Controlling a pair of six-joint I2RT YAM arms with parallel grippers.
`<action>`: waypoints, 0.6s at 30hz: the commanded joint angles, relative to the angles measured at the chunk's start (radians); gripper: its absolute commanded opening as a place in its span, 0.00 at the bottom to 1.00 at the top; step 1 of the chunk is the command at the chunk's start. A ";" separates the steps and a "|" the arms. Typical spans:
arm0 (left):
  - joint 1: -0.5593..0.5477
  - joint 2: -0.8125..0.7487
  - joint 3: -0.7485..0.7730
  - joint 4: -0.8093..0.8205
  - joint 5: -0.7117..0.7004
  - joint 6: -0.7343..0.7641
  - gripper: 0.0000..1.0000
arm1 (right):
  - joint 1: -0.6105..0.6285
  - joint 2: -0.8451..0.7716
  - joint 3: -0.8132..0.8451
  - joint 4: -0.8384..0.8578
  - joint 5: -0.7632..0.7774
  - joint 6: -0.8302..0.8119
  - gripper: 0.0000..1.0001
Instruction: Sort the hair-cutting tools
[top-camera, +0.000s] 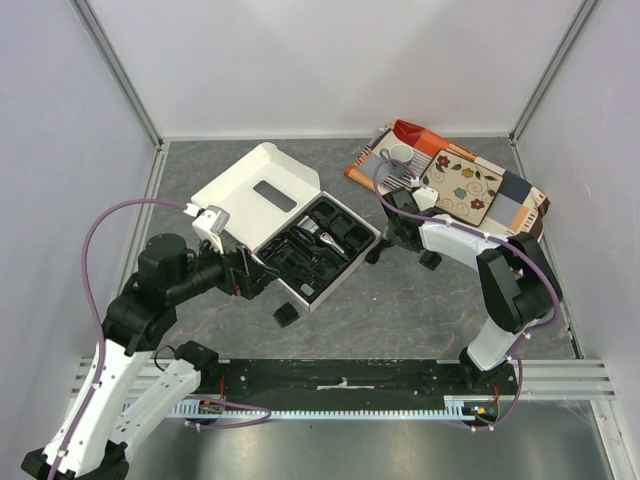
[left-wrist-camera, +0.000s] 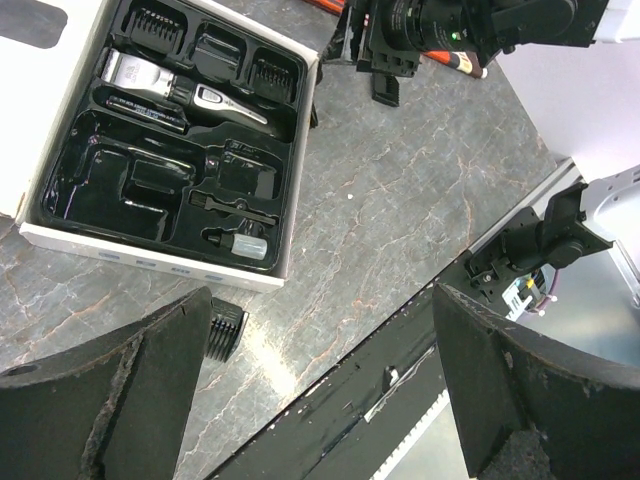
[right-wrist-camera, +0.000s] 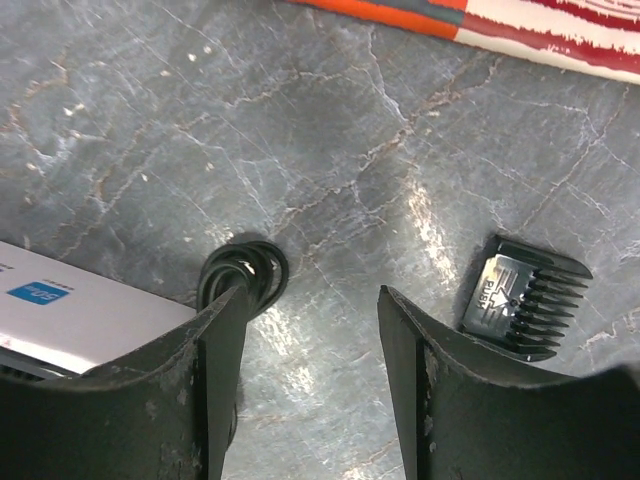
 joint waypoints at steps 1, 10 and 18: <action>0.003 0.011 -0.003 0.017 0.017 0.029 0.97 | -0.003 -0.005 0.054 0.041 0.004 -0.002 0.62; 0.003 0.018 -0.031 0.043 0.027 0.014 0.97 | -0.003 0.069 0.056 0.050 -0.022 -0.009 0.62; 0.003 0.022 -0.034 0.046 0.025 0.012 0.97 | -0.002 0.124 0.031 0.067 -0.028 -0.015 0.40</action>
